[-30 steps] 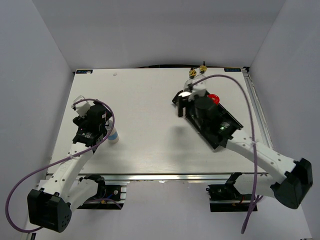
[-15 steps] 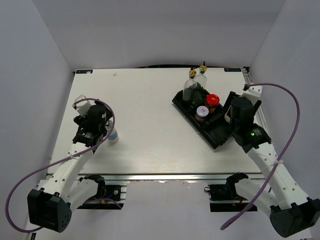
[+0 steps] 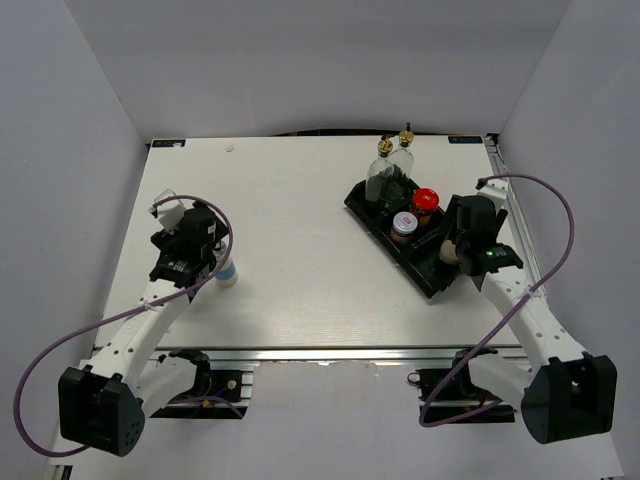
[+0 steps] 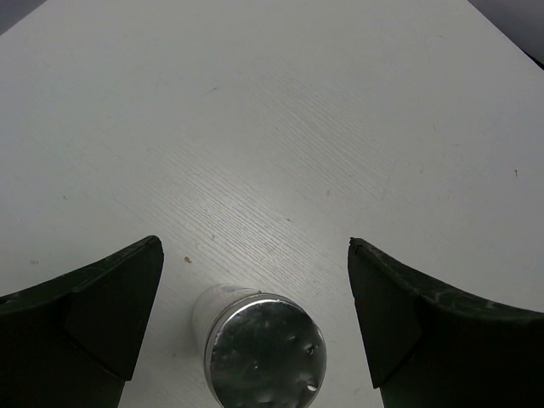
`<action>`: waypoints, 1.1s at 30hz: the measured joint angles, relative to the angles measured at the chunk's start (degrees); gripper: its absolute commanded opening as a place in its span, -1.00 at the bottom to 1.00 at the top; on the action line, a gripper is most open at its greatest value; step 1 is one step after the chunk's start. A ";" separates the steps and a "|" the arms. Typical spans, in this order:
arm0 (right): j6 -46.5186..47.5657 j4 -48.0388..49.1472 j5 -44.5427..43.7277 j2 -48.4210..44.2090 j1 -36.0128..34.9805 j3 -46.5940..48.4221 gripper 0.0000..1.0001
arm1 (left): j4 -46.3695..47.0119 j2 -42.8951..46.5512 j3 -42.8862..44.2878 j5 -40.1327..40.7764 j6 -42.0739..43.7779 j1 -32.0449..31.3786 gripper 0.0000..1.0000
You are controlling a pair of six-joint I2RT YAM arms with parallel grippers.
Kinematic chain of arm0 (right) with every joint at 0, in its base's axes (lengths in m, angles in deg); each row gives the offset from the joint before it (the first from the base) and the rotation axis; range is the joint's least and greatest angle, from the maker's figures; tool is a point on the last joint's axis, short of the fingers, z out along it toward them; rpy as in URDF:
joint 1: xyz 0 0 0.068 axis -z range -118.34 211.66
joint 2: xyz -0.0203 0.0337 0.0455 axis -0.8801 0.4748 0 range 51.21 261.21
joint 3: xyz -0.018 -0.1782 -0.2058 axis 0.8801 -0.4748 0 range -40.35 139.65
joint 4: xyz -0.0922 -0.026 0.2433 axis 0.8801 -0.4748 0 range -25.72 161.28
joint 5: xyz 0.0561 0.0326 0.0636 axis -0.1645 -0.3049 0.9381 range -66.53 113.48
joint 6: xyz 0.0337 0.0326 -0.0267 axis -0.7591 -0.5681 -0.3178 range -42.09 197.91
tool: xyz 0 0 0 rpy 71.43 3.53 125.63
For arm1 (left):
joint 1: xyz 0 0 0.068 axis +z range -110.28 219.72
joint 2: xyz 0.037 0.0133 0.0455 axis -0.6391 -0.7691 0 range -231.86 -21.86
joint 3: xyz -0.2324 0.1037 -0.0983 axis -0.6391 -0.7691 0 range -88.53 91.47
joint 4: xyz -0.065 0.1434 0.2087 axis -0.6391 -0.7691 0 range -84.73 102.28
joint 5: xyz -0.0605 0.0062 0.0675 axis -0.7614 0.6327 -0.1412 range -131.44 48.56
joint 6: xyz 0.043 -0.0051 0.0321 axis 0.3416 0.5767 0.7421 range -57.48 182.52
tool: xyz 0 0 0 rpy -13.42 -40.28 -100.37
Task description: Organize the condiment bottles
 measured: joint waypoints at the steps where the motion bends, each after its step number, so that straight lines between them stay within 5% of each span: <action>1: -0.11 0.48 0.52 0.59 0.28 -0.07 -0.99 | 0.00 0.00 0.00 -0.02 0.00 0.00 0.96; 8: -1.22 6.23 3.10 3.76 1.70 -2.80 -0.81 | 0.00 0.02 0.00 -0.52 0.04 0.00 0.96; 12: -1.73 8.87 3.28 5.35 1.99 -4.26 -0.50 | -0.02 -0.17 0.02 -0.55 0.07 0.00 0.97; 14: -1.77 10.38 3.13 5.81 2.10 -4.72 -0.08 | -0.02 -0.35 0.02 -0.61 0.07 0.00 0.97; 15: -1.75 10.56 3.13 5.84 2.10 -4.74 0.47 | -0.04 -0.39 0.02 -0.66 0.07 0.00 0.96; 16: -1.75 10.91 3.10 5.86 2.14 -4.94 0.78 | -0.04 -0.44 0.02 -0.70 0.04 0.00 0.96; 33: -2.34 10.03 3.39 -2.34 2.25 -5.27 0.79 | -2.36 -0.44 1.79 -0.96 -1.33 0.00 0.96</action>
